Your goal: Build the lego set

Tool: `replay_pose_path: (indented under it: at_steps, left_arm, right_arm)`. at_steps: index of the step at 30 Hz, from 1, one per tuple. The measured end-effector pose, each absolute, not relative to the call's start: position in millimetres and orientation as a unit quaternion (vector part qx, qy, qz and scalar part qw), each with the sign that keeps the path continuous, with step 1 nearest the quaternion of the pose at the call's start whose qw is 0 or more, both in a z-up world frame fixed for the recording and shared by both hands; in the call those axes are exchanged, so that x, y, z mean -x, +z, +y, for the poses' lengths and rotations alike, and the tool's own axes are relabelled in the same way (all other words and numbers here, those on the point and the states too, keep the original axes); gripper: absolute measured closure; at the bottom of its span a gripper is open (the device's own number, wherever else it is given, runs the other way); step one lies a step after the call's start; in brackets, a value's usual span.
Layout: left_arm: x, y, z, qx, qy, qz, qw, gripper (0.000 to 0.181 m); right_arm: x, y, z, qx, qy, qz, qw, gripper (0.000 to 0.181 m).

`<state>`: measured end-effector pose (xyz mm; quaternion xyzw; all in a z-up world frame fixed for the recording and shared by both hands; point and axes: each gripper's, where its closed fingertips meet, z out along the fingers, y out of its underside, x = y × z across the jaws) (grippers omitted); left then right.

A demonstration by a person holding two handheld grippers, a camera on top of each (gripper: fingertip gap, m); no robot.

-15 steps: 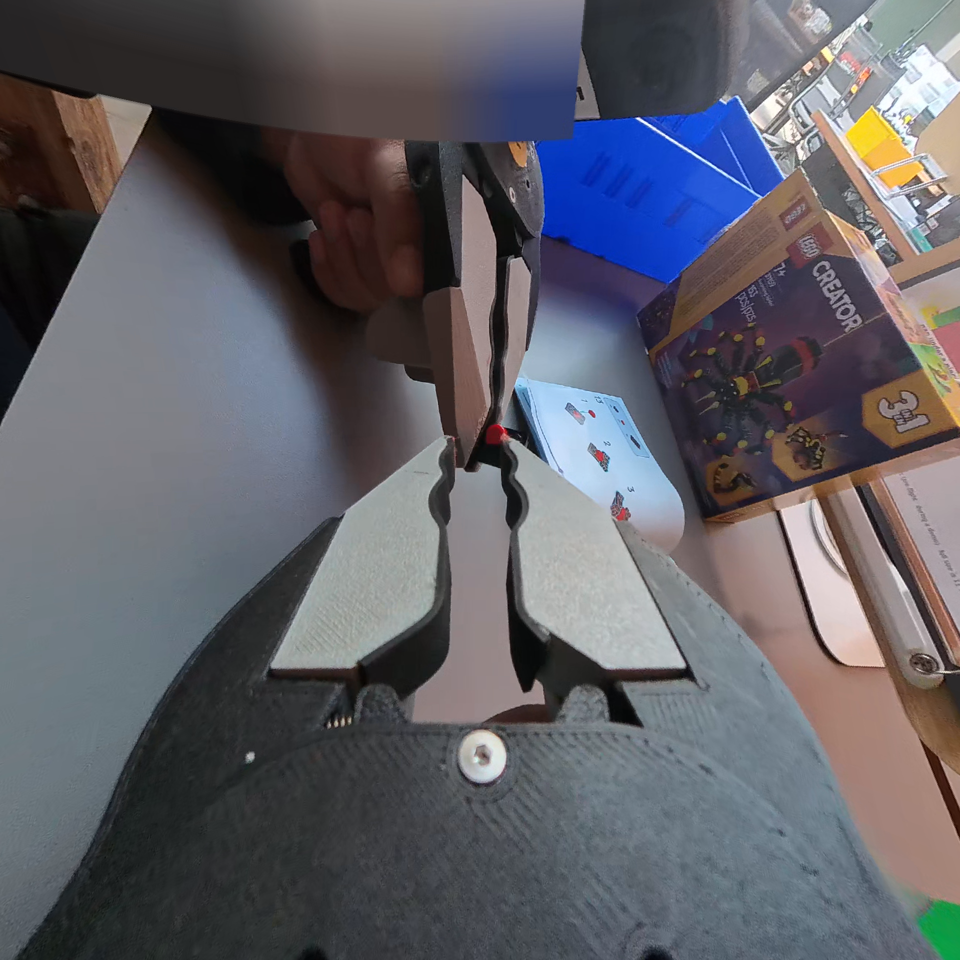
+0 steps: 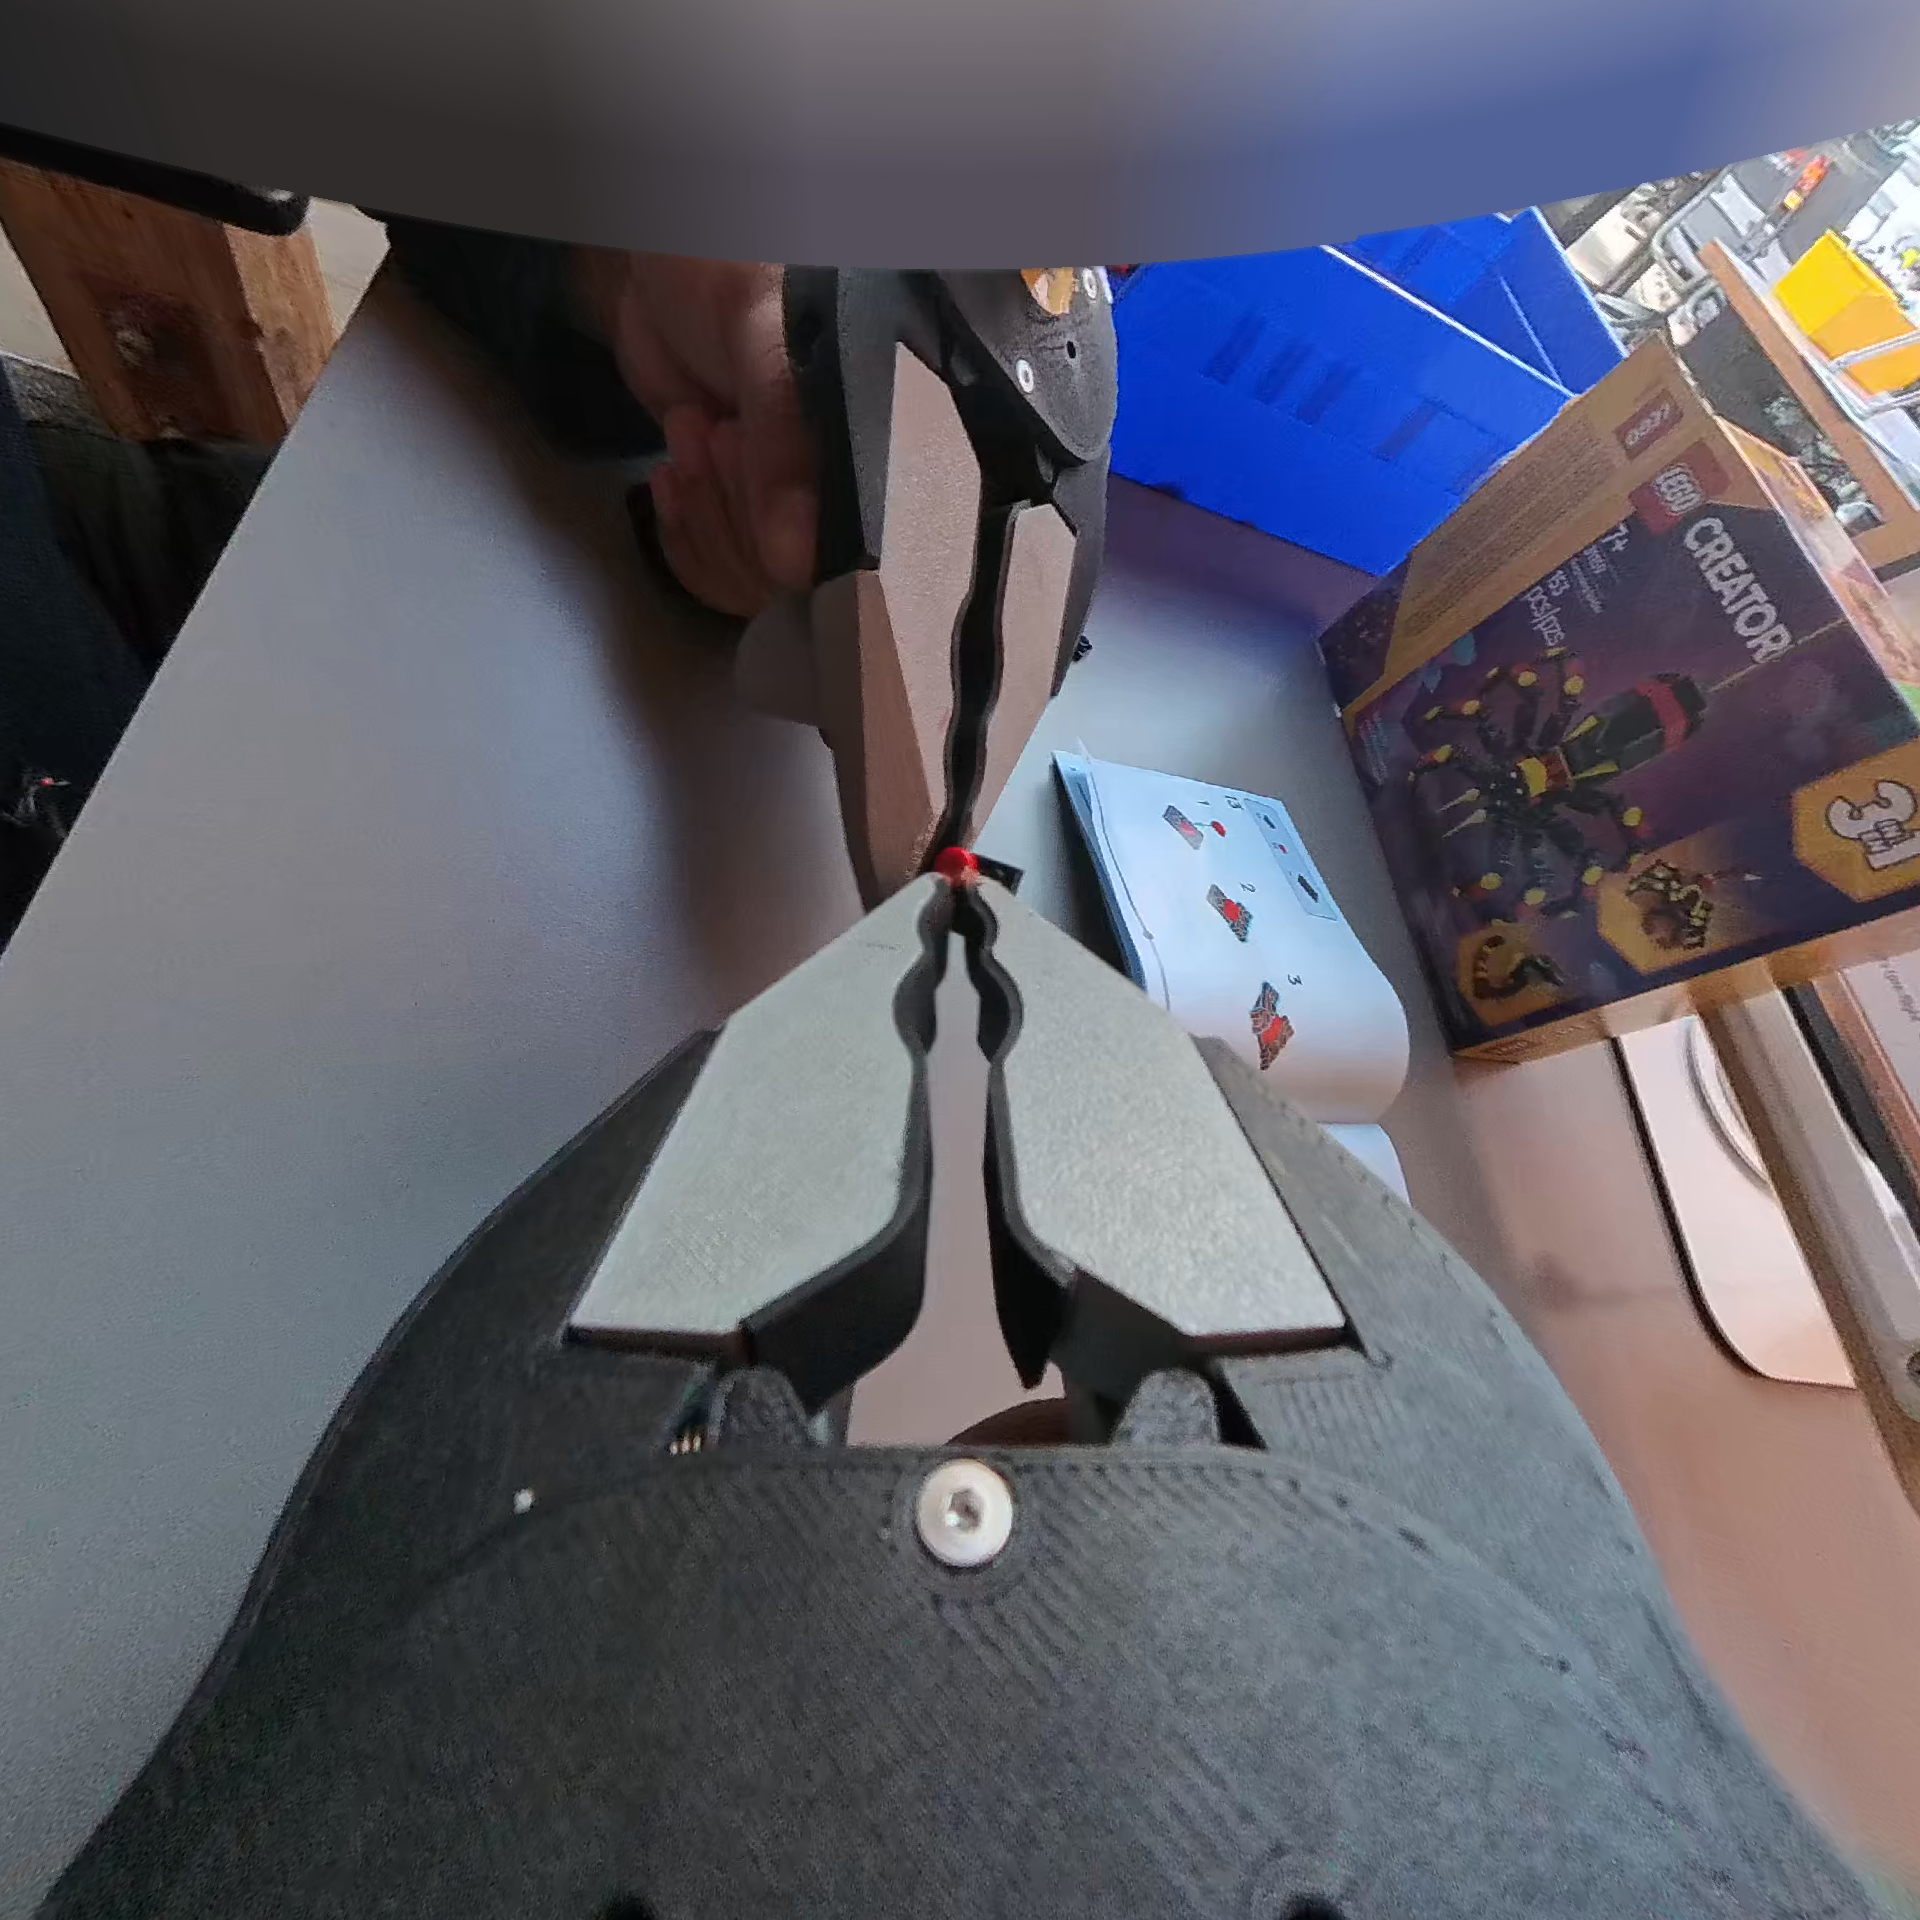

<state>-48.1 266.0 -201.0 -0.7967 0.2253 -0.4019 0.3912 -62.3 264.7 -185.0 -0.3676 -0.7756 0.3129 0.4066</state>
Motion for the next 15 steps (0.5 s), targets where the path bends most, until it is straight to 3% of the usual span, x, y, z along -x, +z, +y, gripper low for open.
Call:
replay_pose_path:
  at_steps: [2,15]
  left_arm:
    - [49.8,-201.0,266.9,0.797,-0.407,0.218,0.389,0.180]
    - [49.6,-205.5,265.8,0.807,-0.389,0.225,0.384,0.181]
  right_arm:
    - [62.6,-186.4,263.0,0.367,0.312,-0.778,0.402,0.175]
    - [64.2,-189.7,265.4,0.376,0.304,-0.778,0.401,0.181]
